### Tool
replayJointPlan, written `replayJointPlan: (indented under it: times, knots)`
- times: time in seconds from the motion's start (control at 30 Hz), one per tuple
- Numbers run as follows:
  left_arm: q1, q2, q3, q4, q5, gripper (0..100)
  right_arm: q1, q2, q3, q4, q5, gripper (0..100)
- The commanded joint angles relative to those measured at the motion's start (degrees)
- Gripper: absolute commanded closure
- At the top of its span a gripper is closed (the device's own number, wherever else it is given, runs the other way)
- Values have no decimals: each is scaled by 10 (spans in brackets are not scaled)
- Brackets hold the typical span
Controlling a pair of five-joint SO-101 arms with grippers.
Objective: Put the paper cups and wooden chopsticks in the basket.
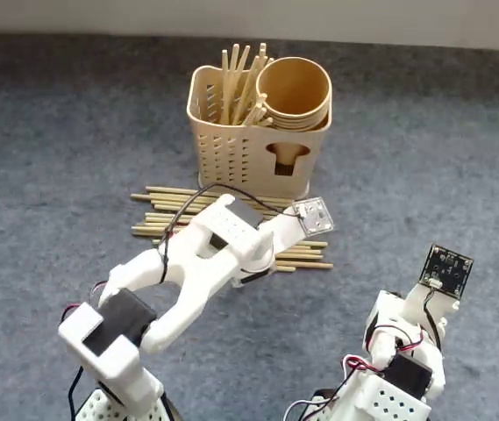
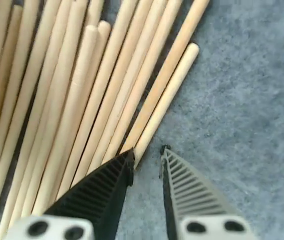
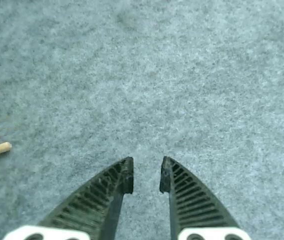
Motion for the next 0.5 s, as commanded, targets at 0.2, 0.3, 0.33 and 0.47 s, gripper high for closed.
replayJointPlan:
  times: [0.2,0.3,0.33,0.47]
  knots:
    - [4,36,-50,4,-5,902,7,-7,36,-17,1,893]
    - [4,37,-50,2,-5,902,7,-7,36,-17,1,893]
    - [4,37,-50,2,-5,902,7,-7,36,-17,1,893]
    - [7,37,-47,4,-7,902,7,-7,36,-17,1,893]
